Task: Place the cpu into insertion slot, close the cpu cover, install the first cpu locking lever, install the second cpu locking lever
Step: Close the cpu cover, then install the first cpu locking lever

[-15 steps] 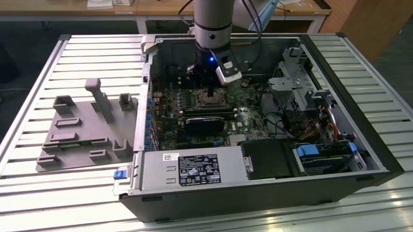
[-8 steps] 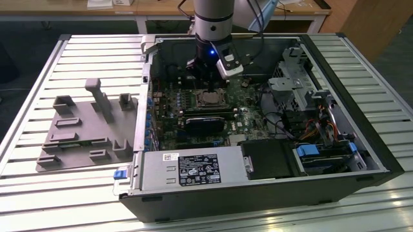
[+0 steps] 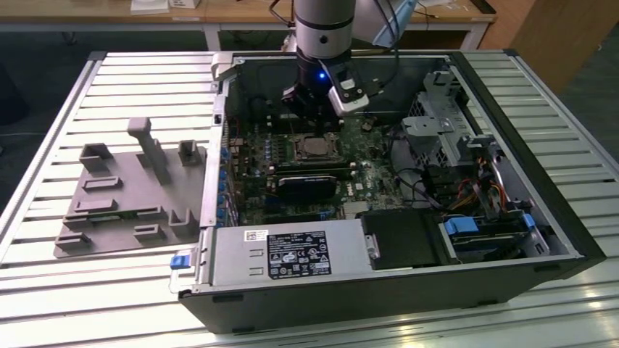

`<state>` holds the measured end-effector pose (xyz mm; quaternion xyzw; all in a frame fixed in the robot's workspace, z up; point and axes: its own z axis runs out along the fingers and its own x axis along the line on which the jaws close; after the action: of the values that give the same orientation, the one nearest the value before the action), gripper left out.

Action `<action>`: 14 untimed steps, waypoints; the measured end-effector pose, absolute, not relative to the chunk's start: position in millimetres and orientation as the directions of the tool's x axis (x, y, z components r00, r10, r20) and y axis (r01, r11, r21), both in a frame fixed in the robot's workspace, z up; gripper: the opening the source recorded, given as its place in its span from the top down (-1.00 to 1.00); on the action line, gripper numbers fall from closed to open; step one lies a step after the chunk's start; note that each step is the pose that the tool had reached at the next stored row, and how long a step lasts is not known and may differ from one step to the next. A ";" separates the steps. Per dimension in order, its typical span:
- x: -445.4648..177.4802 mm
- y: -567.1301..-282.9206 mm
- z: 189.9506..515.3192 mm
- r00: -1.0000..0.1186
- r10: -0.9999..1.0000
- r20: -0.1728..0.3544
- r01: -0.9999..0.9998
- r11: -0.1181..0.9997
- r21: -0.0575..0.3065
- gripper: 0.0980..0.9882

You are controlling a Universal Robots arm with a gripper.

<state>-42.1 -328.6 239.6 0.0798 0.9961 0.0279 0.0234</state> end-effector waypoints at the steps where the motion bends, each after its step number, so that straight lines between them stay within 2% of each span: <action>1: -42.1 -328.6 240.2 -0.986 0.160 -0.042 0.158 0.986 0.059 0.98; 14: -42.0 -328.5 243.1 -0.986 0.160 -0.042 0.158 0.986 0.059 0.98</action>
<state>-42.0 -328.5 243.1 0.0798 0.9961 0.0278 0.0233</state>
